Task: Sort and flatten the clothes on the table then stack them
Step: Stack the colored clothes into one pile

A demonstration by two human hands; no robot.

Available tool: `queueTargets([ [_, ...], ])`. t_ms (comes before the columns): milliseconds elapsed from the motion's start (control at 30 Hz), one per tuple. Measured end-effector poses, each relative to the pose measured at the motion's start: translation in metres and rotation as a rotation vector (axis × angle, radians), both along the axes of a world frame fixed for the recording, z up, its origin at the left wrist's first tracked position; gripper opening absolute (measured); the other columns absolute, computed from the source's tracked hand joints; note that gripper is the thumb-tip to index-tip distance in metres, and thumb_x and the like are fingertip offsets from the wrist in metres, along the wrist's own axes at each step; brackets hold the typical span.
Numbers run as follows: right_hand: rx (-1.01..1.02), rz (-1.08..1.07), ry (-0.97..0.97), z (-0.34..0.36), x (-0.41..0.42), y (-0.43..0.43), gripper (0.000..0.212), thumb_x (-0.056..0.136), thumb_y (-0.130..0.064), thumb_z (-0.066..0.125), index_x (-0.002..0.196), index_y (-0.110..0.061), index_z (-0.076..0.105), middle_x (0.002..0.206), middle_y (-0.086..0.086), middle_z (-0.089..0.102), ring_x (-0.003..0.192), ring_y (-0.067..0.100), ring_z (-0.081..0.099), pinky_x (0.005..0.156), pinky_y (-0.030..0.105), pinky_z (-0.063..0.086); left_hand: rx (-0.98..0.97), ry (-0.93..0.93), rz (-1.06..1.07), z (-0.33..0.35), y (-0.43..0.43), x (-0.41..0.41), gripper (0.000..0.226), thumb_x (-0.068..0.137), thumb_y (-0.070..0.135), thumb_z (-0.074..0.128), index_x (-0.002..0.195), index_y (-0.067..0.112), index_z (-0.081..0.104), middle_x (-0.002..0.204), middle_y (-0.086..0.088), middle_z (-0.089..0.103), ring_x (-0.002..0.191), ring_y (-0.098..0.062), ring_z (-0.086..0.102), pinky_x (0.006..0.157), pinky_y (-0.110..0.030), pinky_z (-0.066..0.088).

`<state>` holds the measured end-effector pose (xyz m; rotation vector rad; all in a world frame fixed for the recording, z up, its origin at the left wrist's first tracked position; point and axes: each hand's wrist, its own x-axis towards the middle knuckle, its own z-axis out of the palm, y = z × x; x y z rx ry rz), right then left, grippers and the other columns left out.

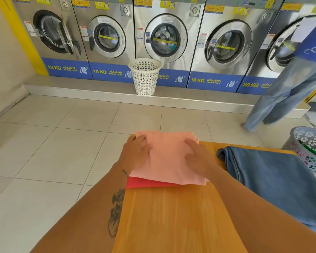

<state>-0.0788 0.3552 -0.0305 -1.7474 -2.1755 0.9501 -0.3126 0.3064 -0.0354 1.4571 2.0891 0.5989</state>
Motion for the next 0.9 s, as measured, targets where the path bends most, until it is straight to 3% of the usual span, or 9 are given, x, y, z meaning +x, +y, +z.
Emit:
queueTargets([
  [100,0.015,0.045,-0.055,0.009,0.002,-0.003,0.060,0.097,-0.021,0.043,0.153,-0.031,0.024,0.157,0.015,0.024,0.130,0.034,0.043,0.099,0.036,0.039,0.031,0.023,0.004,0.002,-0.010,-0.002,0.046,0.100,0.038,0.039,0.145,0.026,0.040,0.147,-0.009,0.035,0.127,-0.032,0.045,0.106,-0.041,0.037],
  [267,0.040,0.073,-0.143,0.031,0.012,-0.040,0.059,0.098,-0.025,0.041,0.154,-0.024,0.022,0.153,0.014,0.026,0.114,0.031,0.050,0.091,0.034,0.045,0.164,-0.015,0.035,0.010,-0.063,-0.014,0.035,0.099,0.031,0.042,0.131,0.022,0.055,0.133,-0.006,0.050,0.099,-0.013,0.052,0.085,-0.023,0.044],
  [333,0.082,0.087,-0.158,0.036,0.021,-0.067,0.060,0.096,-0.024,0.043,0.153,-0.021,0.024,0.147,0.017,0.033,0.118,0.034,0.049,0.094,0.037,0.045,0.173,-0.040,0.050,0.014,-0.101,-0.016,0.034,0.098,0.023,0.048,0.132,0.024,0.056,0.133,-0.001,0.049,0.104,-0.012,0.054,0.090,-0.025,0.048],
  [467,0.089,0.073,-0.100,0.040,0.042,-0.131,0.059,0.095,-0.023,0.050,0.150,-0.023,0.031,0.146,0.012,0.037,0.130,0.031,0.042,0.104,0.040,0.040,0.114,-0.138,0.100,0.024,-0.193,-0.016,0.034,0.098,0.016,0.050,0.127,0.031,0.060,0.129,0.010,0.049,0.104,-0.005,0.057,0.071,-0.006,0.042],
  [533,0.053,0.067,-0.031,0.039,0.053,-0.169,0.057,0.096,-0.022,0.053,0.149,-0.027,0.033,0.148,0.007,0.036,0.131,0.026,0.042,0.100,0.034,0.040,0.093,-0.163,0.137,0.025,-0.243,-0.017,0.034,0.098,0.013,0.049,0.124,0.031,0.062,0.125,0.013,0.050,0.100,-0.001,0.058,0.066,-0.004,0.041],
  [700,-0.259,0.057,0.093,0.016,0.070,-0.260,0.048,0.097,-0.022,0.054,0.143,-0.032,0.042,0.133,0.003,0.046,0.114,0.020,0.055,0.078,0.023,0.046,0.002,-0.246,0.240,0.001,-0.355,-0.008,0.032,0.096,0.015,0.056,0.121,0.033,0.062,0.128,0.010,0.055,0.097,-0.001,0.061,0.070,-0.005,0.040],
  [800,-0.358,0.048,0.089,0.004,0.075,-0.298,0.045,0.097,-0.024,0.053,0.141,-0.030,0.045,0.127,0.003,0.050,0.111,0.021,0.057,0.087,0.031,0.048,-0.059,-0.280,0.242,-0.016,-0.391,0.007,0.036,0.095,0.023,0.059,0.128,0.036,0.058,0.130,0.008,0.053,0.100,-0.006,0.061,0.070,-0.012,0.044],
  [900,-0.416,-0.082,0.183,0.002,0.072,-0.321,0.042,0.097,-0.023,0.053,0.138,-0.027,0.049,0.113,0.001,0.054,0.094,0.021,0.061,0.082,0.037,0.053,-0.099,-0.256,0.172,-0.023,-0.404,0.020,0.046,0.094,0.027,0.056,0.138,0.038,0.049,0.133,0.009,0.050,0.109,-0.009,0.059,0.088,-0.028,0.049],
])
